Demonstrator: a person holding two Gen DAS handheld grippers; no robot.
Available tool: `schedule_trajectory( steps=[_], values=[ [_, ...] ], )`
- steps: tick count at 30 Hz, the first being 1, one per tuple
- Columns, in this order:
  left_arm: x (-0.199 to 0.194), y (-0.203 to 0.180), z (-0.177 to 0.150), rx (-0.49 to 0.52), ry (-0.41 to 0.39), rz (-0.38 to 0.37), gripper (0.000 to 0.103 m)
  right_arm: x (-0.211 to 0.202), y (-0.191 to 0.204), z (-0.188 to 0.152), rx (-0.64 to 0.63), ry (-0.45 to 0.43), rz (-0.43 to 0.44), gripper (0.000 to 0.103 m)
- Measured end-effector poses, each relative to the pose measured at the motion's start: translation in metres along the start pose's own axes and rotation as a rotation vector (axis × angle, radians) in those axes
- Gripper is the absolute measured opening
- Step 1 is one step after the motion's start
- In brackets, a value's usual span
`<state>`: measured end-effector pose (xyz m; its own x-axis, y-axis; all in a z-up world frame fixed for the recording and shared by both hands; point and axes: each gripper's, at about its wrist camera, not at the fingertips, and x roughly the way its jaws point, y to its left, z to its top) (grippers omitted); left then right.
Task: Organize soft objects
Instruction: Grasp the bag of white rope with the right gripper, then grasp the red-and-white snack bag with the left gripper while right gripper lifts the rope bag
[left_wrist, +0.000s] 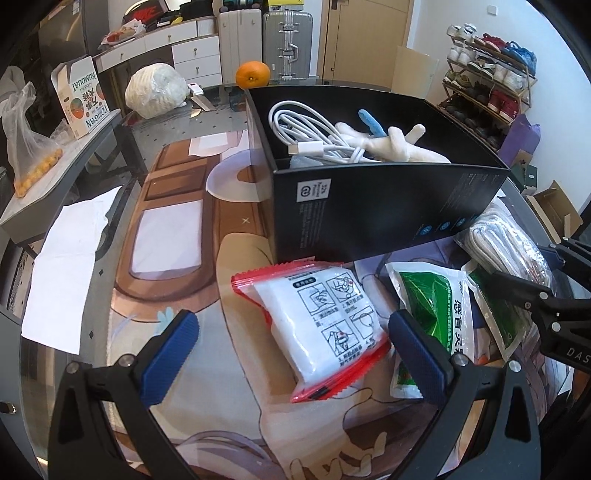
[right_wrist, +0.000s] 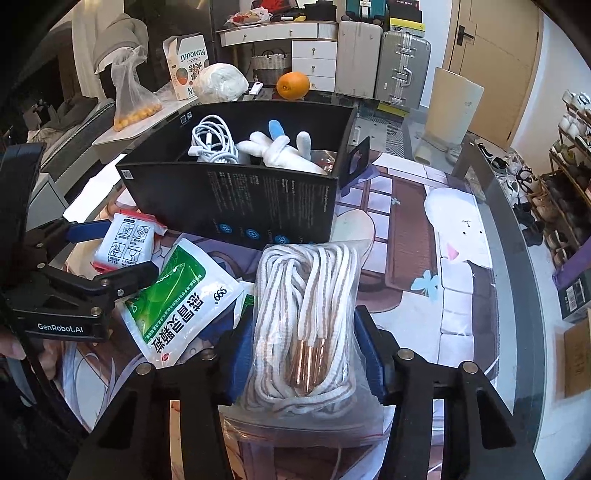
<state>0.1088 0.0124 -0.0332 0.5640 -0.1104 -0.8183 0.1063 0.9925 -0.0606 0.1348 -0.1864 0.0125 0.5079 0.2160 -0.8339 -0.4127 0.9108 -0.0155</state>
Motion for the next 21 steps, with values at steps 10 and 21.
schedule_trajectory(
  steps=[10,21],
  values=[
    [-0.008,0.002,0.000,0.012,-0.039,-0.022,0.068,-0.013,0.001,-0.001,-0.011,-0.034,0.029,0.049],
    [-0.026,0.011,-0.001,-0.024,-0.073,-0.045,0.021,-0.027,-0.005,-0.008,0.014,-0.071,0.059,0.049]
  ],
)
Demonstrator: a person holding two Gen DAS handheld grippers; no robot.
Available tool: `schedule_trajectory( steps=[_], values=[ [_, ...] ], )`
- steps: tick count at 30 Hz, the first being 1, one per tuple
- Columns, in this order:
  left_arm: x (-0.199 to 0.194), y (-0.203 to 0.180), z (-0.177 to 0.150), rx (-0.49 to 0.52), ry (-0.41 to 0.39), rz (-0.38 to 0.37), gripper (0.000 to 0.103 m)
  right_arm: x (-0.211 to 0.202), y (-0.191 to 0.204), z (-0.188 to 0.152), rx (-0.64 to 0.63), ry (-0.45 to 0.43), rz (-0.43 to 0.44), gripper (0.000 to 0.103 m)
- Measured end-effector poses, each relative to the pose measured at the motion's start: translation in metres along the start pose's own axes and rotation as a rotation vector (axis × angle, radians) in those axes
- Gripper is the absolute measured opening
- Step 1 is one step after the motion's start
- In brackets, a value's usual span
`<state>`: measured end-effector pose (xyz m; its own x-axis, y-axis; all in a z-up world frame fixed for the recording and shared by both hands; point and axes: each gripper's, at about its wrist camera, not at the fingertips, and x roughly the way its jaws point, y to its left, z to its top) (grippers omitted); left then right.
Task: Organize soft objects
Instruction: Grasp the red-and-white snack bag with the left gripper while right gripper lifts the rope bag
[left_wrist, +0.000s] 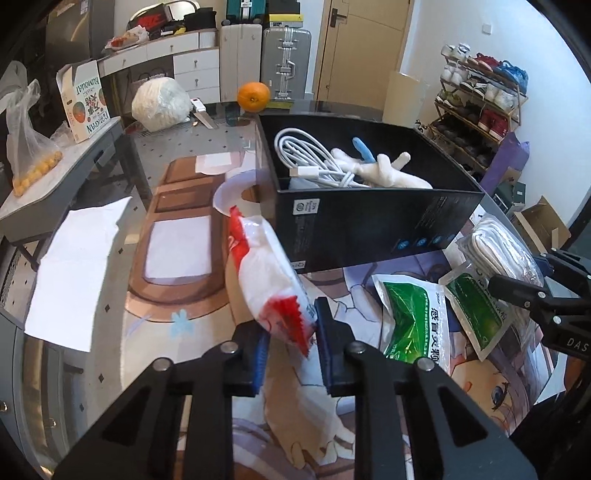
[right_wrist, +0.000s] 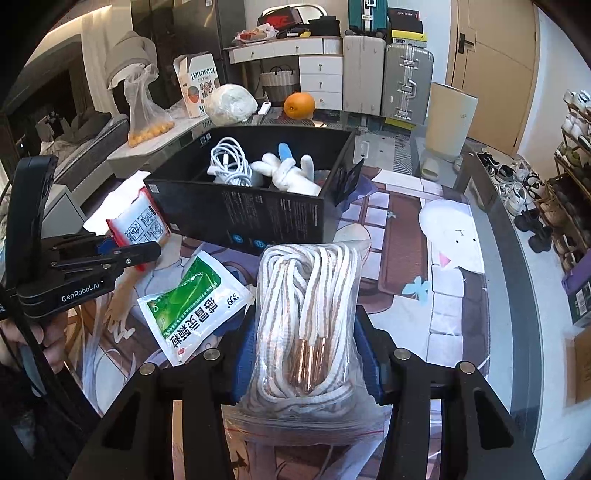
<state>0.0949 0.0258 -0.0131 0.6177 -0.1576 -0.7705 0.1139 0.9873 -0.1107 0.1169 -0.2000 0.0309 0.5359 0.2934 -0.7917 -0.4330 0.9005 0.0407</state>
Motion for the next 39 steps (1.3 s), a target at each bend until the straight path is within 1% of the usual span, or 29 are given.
schedule_trajectory(
  steps=[4,9,13,16,18,21,24,27,32,37,39],
  values=[
    [-0.012,0.002,-0.002,0.003,-0.025,-0.008,0.021,-0.005,0.002,0.000,-0.002,-0.012,0.000,0.049],
    [-0.032,0.000,-0.005,0.005,-0.075,-0.033,0.021,-0.011,0.004,0.000,-0.009,-0.029,0.006,0.049],
    [-0.049,-0.002,-0.003,-0.005,-0.143,-0.044,0.021,-0.020,0.003,0.000,-0.007,-0.060,0.015,0.049],
    [-0.054,-0.002,0.001,-0.011,-0.170,-0.064,0.021,-0.029,0.002,0.001,-0.005,-0.092,0.020,0.049],
    [-0.056,-0.006,0.003,-0.002,-0.190,-0.063,0.021,-0.035,0.001,0.002,-0.003,-0.114,0.024,0.049],
    [-0.059,-0.013,0.008,0.015,-0.221,-0.091,0.021,-0.040,0.003,0.004,-0.005,-0.134,0.031,0.049],
    [-0.060,-0.019,0.014,0.024,-0.242,-0.144,0.021,-0.047,0.007,0.006,-0.015,-0.163,0.038,0.049],
    [-0.060,-0.024,0.019,0.036,-0.264,-0.169,0.021,-0.053,0.008,0.006,-0.024,-0.180,0.041,0.049],
    [-0.053,-0.027,0.032,0.044,-0.255,-0.175,0.021,-0.050,0.007,0.014,-0.012,-0.177,0.053,0.049],
    [-0.052,-0.027,0.040,0.048,-0.264,-0.168,0.021,-0.050,0.006,0.028,-0.014,-0.192,0.044,0.049],
    [-0.053,-0.025,0.043,0.044,-0.265,-0.170,0.021,-0.050,0.005,0.032,-0.010,-0.192,0.055,0.049]
  ],
)
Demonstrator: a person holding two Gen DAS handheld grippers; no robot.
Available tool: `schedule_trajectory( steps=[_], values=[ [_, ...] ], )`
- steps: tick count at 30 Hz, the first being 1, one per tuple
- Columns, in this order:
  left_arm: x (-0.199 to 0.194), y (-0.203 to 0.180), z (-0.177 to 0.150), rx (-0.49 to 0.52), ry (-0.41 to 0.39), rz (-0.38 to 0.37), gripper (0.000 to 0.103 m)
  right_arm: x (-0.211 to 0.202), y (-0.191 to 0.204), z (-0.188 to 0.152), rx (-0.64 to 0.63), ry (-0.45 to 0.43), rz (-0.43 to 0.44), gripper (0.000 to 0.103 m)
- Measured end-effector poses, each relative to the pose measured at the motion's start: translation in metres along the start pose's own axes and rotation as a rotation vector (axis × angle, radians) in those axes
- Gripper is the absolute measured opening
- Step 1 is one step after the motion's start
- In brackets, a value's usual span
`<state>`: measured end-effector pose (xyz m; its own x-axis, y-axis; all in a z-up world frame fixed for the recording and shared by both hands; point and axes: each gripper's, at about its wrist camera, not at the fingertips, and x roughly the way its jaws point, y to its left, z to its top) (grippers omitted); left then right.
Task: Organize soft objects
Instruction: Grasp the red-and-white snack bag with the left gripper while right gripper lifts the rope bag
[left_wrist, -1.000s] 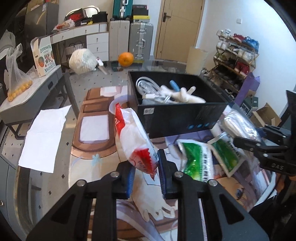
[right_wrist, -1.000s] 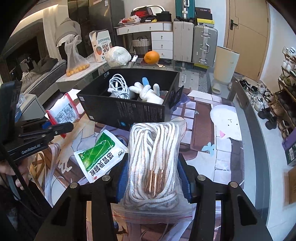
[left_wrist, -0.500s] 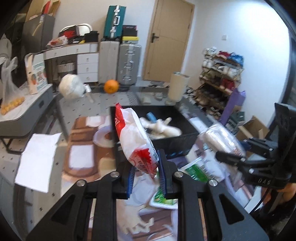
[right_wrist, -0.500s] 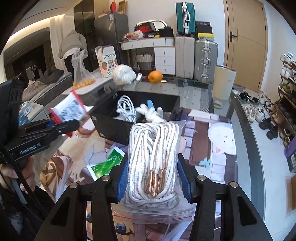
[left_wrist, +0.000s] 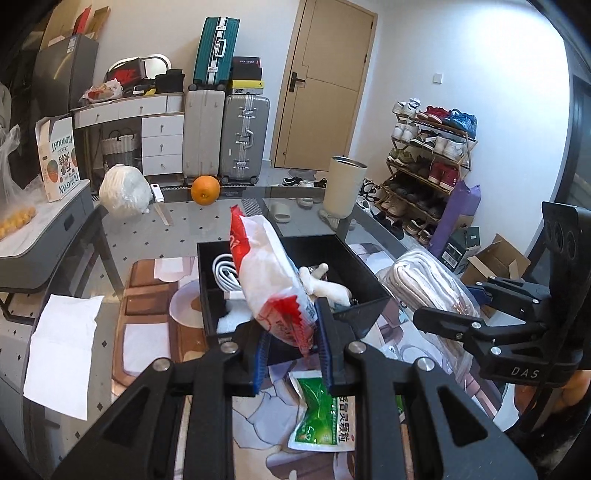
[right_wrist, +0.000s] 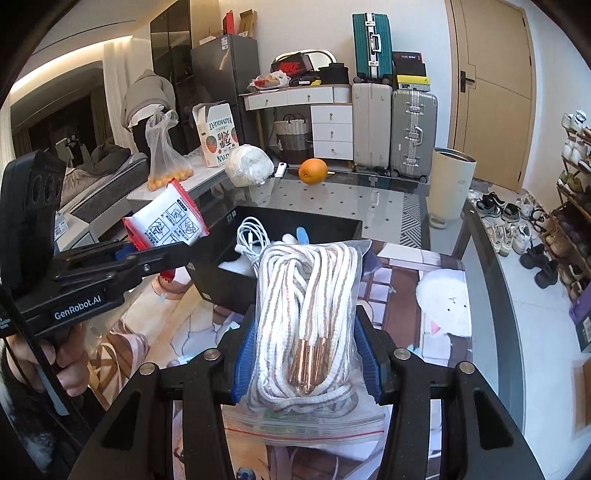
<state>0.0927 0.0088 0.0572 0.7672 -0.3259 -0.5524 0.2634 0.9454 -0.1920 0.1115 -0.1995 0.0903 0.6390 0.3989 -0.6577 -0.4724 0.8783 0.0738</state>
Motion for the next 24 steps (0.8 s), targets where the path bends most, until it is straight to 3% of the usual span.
schedule_trajectory(
  steps=[12,24],
  values=[
    [0.002,0.001,0.025,0.020,-0.029,-0.020,0.021,0.002,-0.005,0.034,-0.020,-0.013,-0.005,0.049],
    [0.044,0.000,0.043,0.059,0.003,-0.033,0.021,0.026,-0.016,0.068,-0.026,-0.022,-0.020,0.049]
  ],
)
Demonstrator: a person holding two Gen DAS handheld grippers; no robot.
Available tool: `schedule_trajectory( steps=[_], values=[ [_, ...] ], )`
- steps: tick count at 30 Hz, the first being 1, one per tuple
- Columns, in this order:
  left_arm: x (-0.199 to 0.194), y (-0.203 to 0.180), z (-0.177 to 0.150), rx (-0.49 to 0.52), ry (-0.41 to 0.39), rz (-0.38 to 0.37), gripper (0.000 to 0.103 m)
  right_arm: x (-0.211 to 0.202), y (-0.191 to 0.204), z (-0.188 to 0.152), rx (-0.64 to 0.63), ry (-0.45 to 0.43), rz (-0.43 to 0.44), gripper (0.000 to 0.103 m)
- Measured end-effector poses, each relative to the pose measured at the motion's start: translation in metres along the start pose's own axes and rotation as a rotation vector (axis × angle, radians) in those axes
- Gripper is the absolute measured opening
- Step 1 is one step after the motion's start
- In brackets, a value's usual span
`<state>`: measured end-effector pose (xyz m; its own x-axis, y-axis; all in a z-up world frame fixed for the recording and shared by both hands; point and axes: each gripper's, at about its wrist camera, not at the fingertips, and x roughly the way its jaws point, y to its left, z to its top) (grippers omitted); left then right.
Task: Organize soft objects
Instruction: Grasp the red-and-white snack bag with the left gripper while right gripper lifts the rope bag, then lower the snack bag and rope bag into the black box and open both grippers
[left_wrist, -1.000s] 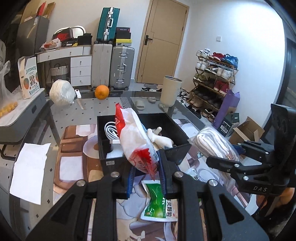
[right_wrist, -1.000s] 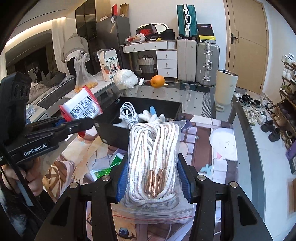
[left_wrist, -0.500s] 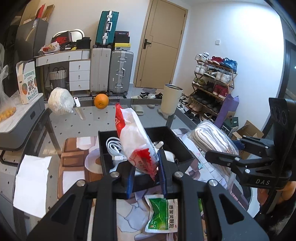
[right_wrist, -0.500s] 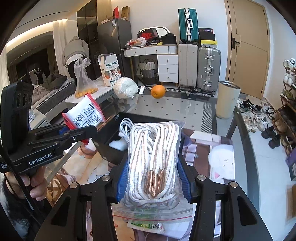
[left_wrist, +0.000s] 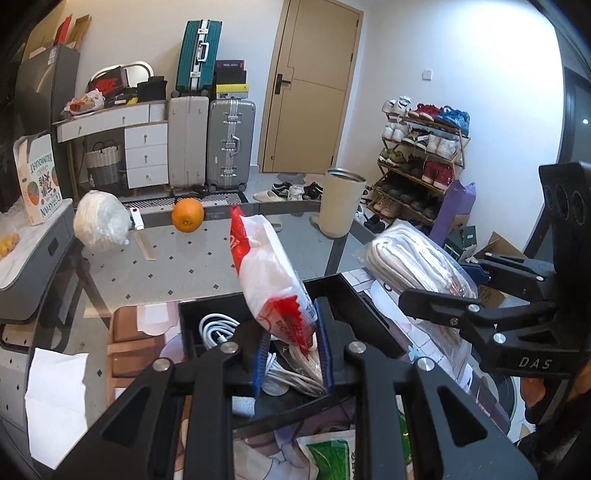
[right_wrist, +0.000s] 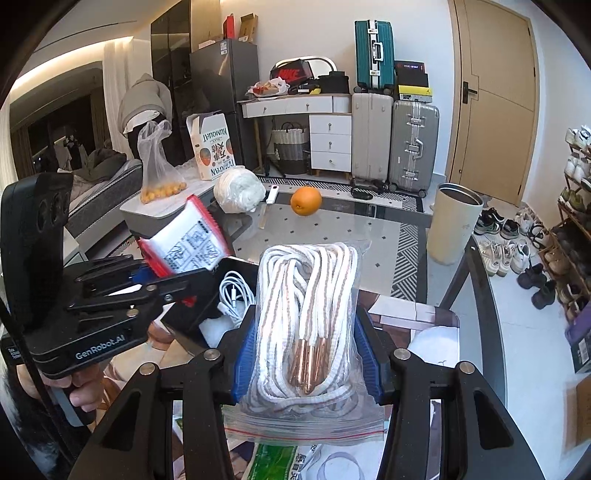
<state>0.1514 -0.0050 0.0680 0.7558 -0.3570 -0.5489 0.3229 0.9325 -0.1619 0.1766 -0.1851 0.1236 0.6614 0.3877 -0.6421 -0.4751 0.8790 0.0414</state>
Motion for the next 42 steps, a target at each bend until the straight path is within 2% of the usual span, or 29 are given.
schedule_trajectory(
  steps=[16,31,42],
  values=[
    [0.026,0.009,-0.003,0.000,0.054,-0.001,0.021,0.050,-0.003,0.009,-0.017,0.040,0.039,0.049],
    [0.041,0.018,-0.014,0.007,0.118,-0.012,0.021,0.096,0.005,0.004,-0.068,0.138,0.066,0.049],
    [0.034,0.022,-0.017,-0.001,0.128,-0.037,0.021,0.100,0.012,0.009,-0.129,0.128,0.092,0.049]
  ],
)
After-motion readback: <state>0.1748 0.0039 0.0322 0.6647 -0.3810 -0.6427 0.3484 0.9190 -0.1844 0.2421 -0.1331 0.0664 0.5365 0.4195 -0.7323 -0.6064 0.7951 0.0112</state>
